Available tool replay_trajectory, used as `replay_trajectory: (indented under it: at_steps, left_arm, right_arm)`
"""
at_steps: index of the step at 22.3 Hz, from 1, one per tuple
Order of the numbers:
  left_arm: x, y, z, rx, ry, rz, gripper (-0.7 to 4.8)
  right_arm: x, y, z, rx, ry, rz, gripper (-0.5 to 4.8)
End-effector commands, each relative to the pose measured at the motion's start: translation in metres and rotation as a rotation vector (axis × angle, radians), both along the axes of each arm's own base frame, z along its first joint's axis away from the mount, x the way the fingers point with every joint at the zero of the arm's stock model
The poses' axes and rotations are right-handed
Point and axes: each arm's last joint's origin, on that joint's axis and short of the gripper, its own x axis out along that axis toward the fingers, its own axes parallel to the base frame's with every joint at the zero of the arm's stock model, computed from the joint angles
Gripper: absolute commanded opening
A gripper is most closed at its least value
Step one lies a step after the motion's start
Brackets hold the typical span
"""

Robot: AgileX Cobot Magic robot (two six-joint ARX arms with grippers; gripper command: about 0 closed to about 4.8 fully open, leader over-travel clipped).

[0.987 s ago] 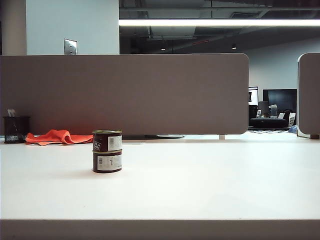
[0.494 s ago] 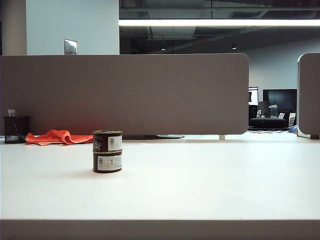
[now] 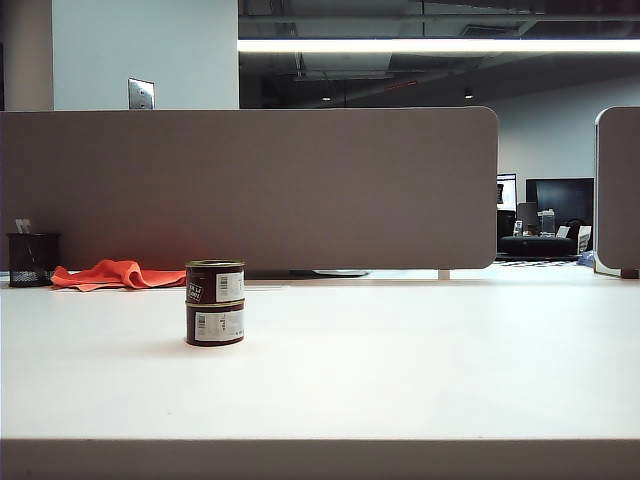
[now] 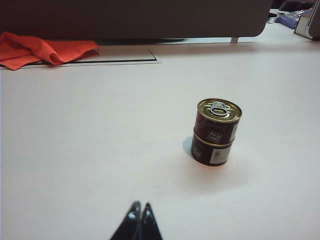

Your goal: Stack a can of tomatoes on the right onto the can of tomatoes on the left.

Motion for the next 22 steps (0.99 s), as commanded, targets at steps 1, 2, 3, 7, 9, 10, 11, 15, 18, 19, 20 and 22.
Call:
replay_trajectory:
  at_steps: [1,2,3,7,9,10,11,15,18,19,20,22]
  left_arm:
    - [0.000,0.001,0.002,0.008,-0.020,0.046,-0.06]
    - [0.000,0.002,0.002,0.009,-0.020,0.055,-0.06]
    - [0.000,0.002,0.003,0.009,-0.020,0.061,-0.06]
    - [0.001,0.002,0.004,0.006,-0.033,0.078,-0.06]
    - [0.001,0.002,0.006,-0.002,-0.052,0.085,-0.06]
    - [0.001,0.002,0.007,-0.004,-0.062,0.088,-0.06]
    - [0.001,0.002,0.007,-0.004,-0.061,0.087,-0.06]
    - [0.001,0.002,0.007,-0.003,-0.057,0.087,-0.06]
    - [0.001,0.002,0.007,-0.004,-0.057,0.084,-0.06]
    - [0.001,0.002,0.007,-0.003,-0.057,0.084,-0.06]
    - [0.001,0.002,0.007,-0.004,-0.057,0.084,-0.06]
    - [0.001,0.002,0.007,-0.003,-0.057,0.084,-0.06]
  right_arm:
    - [0.000,0.000,0.000,0.004,-0.011,0.002,-0.06]
    - [0.000,0.000,0.000,0.006,-0.013,0.003,-0.06]
    - [0.000,0.000,0.001,0.007,-0.014,0.003,-0.06]
    - [0.000,0.000,0.005,0.031,-0.049,0.003,-0.06]
    - [0.000,0.000,0.008,0.052,-0.079,0.004,-0.06]
    - [0.000,0.000,0.012,0.076,-0.113,0.003,-0.06]
    - [0.000,0.000,0.015,0.093,-0.137,0.003,-0.06]
    - [0.000,0.000,0.016,0.099,-0.145,0.003,-0.06]
    - [0.000,0.000,0.015,0.092,-0.135,0.003,-0.06]
    - [0.000,0.000,0.014,0.092,-0.135,0.003,-0.06]
    - [0.000,0.000,0.015,0.092,-0.135,0.003,-0.06]
    - [0.000,0.000,0.014,0.092,-0.135,0.003,-0.06]
